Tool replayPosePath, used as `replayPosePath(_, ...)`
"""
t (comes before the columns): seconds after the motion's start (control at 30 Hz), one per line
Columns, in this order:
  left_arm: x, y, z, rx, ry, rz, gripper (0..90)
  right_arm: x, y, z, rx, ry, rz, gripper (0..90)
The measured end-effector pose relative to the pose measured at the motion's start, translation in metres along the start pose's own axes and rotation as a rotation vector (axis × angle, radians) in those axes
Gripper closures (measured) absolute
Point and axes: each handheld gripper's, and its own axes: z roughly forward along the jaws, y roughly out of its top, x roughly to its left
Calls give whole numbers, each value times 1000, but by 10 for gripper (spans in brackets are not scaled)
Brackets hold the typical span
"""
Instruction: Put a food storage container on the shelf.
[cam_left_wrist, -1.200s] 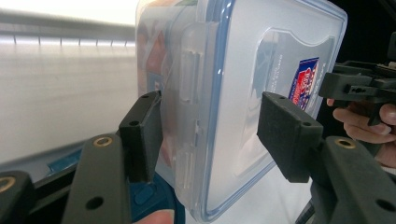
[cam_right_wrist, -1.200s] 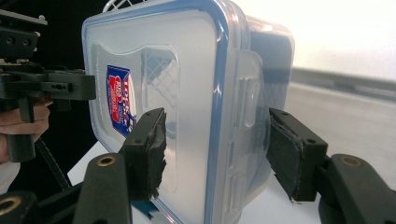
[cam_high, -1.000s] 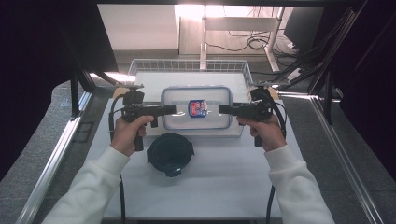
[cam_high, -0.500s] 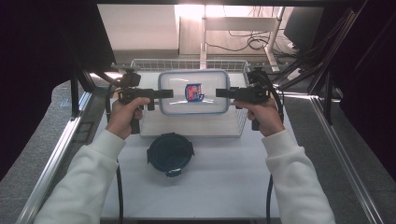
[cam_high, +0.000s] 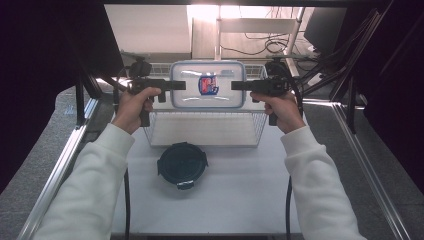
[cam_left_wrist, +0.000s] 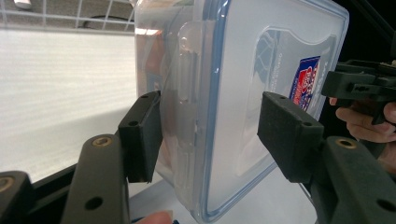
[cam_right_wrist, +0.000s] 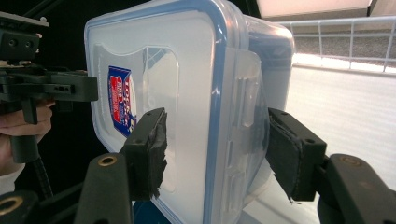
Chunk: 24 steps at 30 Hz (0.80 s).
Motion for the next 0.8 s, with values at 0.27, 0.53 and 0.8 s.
replayPosePath(0.27,14,7,5,6,-5,-22,411,-6,9,11,16,4,11,417)
replayPosePath(0.53,25,13,13,10,15,-45,409,-18,14,28,35,7,46,408)
replayPosePath(0.8,31,17,19,-3,9,-88,410,-23,15,37,22,-16,100,367)
